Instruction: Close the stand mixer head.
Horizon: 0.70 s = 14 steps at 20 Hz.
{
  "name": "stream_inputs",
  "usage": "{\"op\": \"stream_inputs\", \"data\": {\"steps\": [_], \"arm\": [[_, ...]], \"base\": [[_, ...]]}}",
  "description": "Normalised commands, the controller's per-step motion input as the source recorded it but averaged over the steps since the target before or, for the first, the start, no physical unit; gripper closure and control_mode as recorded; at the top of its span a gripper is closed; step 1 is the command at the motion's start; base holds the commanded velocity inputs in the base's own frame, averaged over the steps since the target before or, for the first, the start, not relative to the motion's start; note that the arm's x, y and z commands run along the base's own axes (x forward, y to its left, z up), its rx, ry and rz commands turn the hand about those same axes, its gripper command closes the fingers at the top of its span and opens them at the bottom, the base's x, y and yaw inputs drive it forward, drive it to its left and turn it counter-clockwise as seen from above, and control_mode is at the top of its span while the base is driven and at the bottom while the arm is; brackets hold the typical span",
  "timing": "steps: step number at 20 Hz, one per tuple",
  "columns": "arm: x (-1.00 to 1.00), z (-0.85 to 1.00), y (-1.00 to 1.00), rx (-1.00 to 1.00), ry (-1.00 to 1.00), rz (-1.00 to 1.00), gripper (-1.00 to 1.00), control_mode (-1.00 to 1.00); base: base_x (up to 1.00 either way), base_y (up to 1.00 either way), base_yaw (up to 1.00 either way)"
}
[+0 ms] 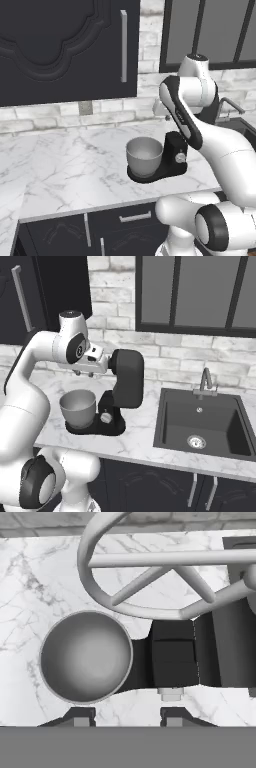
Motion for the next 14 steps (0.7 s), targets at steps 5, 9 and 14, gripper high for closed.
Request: {"op": "stream_inputs", "data": {"steps": [5,9,14], "arm": [[-0.19,0.0,-0.15,0.0,-0.01,0.0,-1.0,-1.0],[-0.55,0.19,-0.56,0.0,-0.09,0.0,-1.0,-1.0],[-0.28,0.3,-0.88,0.0,-0.02,0.04,-1.0,-1.0]], "base": [[0.0,0.0,0.0],[0.0,0.0,0.0],[0.0,0.0,0.0]]}}
